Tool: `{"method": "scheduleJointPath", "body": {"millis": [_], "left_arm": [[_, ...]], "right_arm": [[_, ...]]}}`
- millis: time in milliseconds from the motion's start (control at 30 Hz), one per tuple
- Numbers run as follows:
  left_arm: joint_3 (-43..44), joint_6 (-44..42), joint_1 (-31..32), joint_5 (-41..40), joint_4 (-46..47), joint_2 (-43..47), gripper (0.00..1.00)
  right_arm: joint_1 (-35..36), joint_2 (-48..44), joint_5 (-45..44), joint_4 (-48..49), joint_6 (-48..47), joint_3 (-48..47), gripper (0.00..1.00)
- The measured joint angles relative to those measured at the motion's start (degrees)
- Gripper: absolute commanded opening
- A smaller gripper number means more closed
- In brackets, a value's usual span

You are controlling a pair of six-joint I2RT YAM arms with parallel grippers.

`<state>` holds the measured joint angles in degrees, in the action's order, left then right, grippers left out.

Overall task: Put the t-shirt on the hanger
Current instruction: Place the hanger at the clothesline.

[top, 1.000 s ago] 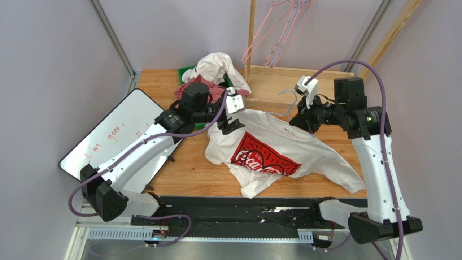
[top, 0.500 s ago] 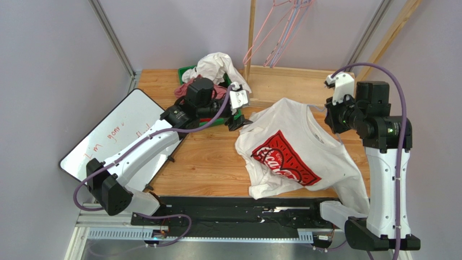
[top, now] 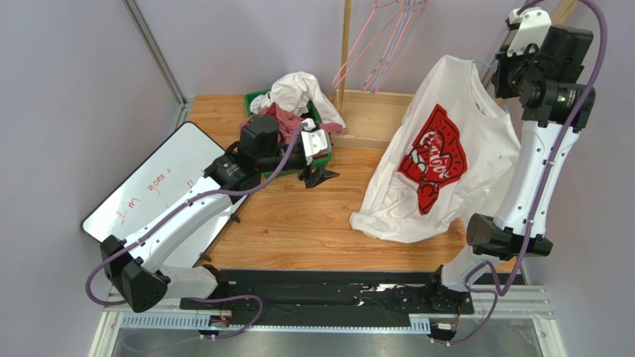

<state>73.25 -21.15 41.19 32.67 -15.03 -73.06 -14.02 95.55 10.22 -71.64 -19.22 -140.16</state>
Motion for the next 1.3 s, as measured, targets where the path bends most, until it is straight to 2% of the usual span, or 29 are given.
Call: {"method": "scheduleJointPath", "body": {"millis": [467, 633, 900, 1300], "left_arm": [[-5.9, 2.4, 0.0, -2.3, 1.0, 3.5, 0.81], [-7.4, 2.8, 0.0, -3.4, 1.5, 4.5, 0.81], [-8.3, 2.9, 0.0, -4.7, 1.8, 4.7, 0.81], [-8.3, 2.4, 0.0, -4.7, 0.6, 4.7, 0.81]], "right_arm": [[-3.5, 11.8, 2.4, 33.7, 7.1, -4.3, 0.00], [-3.5, 16.7, 2.4, 40.6, 7.8, -6.3, 0.00], [-3.5, 21.4, 1.6, 44.7, 6.8, -6.7, 0.00], [-4.2, 21.6, -2.6, 46.4, 4.6, -5.0, 0.00]]}}
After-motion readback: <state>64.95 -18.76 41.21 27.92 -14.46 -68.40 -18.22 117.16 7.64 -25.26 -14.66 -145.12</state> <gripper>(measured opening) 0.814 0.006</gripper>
